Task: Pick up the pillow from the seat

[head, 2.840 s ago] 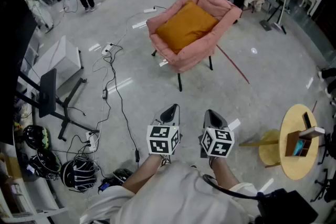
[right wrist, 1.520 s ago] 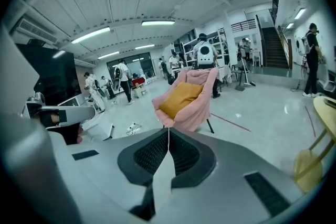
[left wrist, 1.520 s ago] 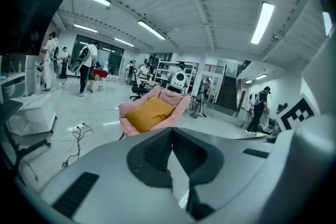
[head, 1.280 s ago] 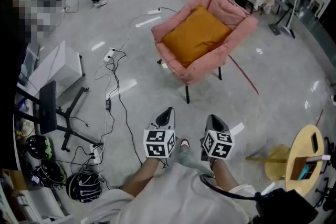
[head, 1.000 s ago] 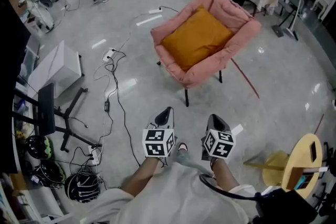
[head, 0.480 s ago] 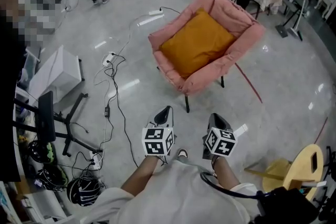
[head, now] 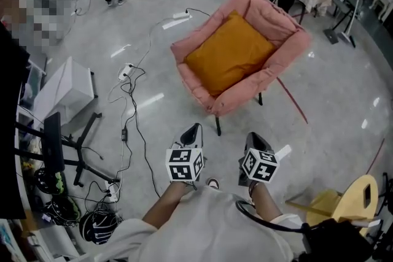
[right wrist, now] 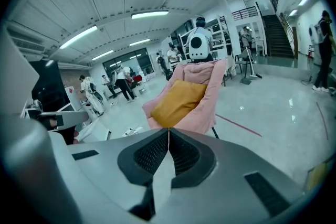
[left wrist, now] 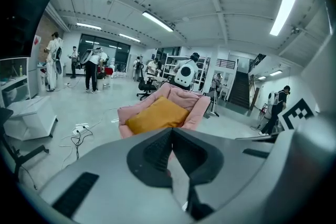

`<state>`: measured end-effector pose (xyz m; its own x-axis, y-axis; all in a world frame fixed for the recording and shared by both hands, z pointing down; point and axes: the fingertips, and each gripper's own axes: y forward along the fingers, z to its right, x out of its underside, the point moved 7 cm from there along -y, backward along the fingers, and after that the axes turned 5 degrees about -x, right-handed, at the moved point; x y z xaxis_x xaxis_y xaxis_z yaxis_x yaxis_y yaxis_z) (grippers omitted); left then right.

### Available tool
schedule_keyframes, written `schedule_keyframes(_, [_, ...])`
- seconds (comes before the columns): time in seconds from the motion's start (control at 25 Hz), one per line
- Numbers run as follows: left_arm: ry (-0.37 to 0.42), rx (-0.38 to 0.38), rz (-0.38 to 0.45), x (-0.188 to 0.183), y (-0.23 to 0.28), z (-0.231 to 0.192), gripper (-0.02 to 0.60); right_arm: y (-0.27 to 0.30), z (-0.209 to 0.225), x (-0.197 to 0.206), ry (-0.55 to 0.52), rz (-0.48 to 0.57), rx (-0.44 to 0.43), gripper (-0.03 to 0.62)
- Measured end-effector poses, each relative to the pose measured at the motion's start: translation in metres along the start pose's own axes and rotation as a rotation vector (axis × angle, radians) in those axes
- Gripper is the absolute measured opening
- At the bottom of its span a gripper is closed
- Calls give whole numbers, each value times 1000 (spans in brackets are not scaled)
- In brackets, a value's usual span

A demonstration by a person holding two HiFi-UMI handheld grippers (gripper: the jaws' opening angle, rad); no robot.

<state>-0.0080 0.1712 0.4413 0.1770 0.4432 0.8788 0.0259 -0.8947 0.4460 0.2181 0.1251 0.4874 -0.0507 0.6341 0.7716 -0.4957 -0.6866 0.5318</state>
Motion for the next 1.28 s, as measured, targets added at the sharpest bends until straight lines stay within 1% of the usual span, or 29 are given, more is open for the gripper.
schedule_keyframes(0.28, [-4, 2, -12, -4, 21, -8, 8, 15, 8, -2, 20, -13, 24, 29])
schedule_keyframes(0.48, [-5, 24, -17, -13, 53, -19, 8, 40, 12, -12, 35, -19, 52, 31])
schedule_keyframes(0.64, [-7, 45, -5, -33, 88, -31, 8, 66, 12, -32, 31, -9, 72, 31])
schedule_keyframes(0.8, [-11, 67, 2, -60, 122, -43, 8, 95, 10, -62, 26, -1, 91, 31])
schedule_keyframes(1.28, [11, 119, -39, -118, 221, -99, 8, 191, -14, -124, 42, -6, 139, 31])
